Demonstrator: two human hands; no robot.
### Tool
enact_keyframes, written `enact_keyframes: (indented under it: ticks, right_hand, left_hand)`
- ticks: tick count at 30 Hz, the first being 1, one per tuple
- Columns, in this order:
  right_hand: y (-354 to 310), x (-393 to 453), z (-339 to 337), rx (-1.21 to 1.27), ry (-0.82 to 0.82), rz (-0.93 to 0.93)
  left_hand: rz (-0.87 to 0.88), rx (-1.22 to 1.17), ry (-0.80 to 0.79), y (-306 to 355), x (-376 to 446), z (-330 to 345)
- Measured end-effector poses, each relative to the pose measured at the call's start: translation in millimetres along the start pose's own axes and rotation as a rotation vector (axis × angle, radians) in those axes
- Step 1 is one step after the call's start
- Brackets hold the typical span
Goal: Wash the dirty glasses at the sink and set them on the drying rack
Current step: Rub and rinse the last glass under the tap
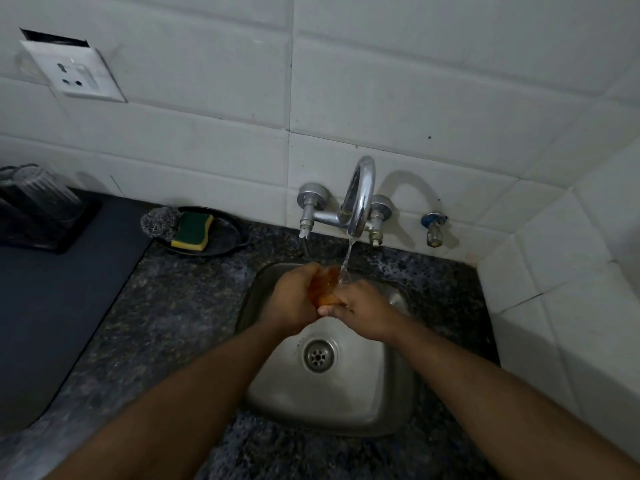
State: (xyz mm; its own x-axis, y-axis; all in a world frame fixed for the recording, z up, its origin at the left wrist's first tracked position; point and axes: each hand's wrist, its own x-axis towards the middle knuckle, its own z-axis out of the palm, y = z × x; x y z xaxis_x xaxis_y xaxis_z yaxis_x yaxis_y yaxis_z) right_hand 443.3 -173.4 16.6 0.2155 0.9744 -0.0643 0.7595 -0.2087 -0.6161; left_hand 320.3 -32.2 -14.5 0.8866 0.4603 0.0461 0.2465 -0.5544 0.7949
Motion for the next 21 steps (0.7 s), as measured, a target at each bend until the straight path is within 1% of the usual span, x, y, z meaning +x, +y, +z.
enact_keyframes:
  ticks: [1, 2, 4, 5, 6, 7, 9, 10, 11, 12, 13, 15, 16, 17, 18, 19, 20, 21]
  right_hand:
    - [-1, -1, -3, -0.013, -0.037, -0.013]
    - [1, -1, -7, -0.065, -0.109, -0.042]
    - [4, 0, -13, -0.293, -0.269, -0.100]
    - [6, 0, -13, -0.366, -0.302, -0.099]
    - [5, 1, -12, -0.351, -0.275, -0.081]
    - [1, 1, -9, -0.269, -0.215, -0.055]
    - [-1, 2, -4, -0.027, -0.083, -0.018]
    - [-1, 2, -1, 0.048, -0.043, -0.015]
    - [-2, 0, -1, 0.078, -0.046, -0.012]
    - [-2, -1, -4, 0.030, -0.089, -0.017]
    - [-1, -1, -7, -0.104, -0.150, -0.049]
    - [1, -2, -13, -0.450, -0.252, -0.143]
    - [3, -1, -13, -0.516, -0.261, -0.165]
    - [3, 0, -11, -0.496, -0.251, -0.148]
    - [-1, 1, -9, -0.410, -0.213, -0.099]
    - [-4, 2, -8, -0.268, -0.177, -0.026]
    - [-4, 2, -6, -0.124, -0.131, 0.015]
    - [-3, 2, -6, -0.034, -0.105, 0.029]
  left_hand:
    - [-0.014, -0.027, -0.019, 3, -1, -2]
    - [-0.042, -0.047, -0.119, 4, -1, -7]
    - [-0.170, -0.023, -0.461, 2, 0, -18]
    - [-0.216, -0.003, -0.558, -1, 2, -21]
    - [-0.227, -0.004, -0.550, -3, 4, -23]
    - [-0.198, -0.010, -0.466, -6, 4, -21]
    - [-0.086, 0.003, -0.201, -7, 4, -13]
    - [-0.045, 0.003, -0.087, -4, 1, -9]
    - [-0.020, 0.000, -0.021, 1, -1, -6]
    - [-0.011, -0.002, -0.033, 3, -2, -7]
    - [-0.021, -0.006, -0.129, 2, -2, -9]
    - [-0.120, 0.008, -0.472, -4, 0, -15]
    - [-0.170, 0.006, -0.583, -8, 1, -17]
    - [-0.184, 0.000, -0.572, -11, 2, -17]
    - [-0.159, -0.006, -0.472, -13, 3, -15]
    - [-0.113, -0.008, -0.324, -12, 3, -10]
    - [-0.067, -0.016, -0.176, -11, 2, -5]
    - [-0.031, -0.031, -0.055, -8, 0, 0]
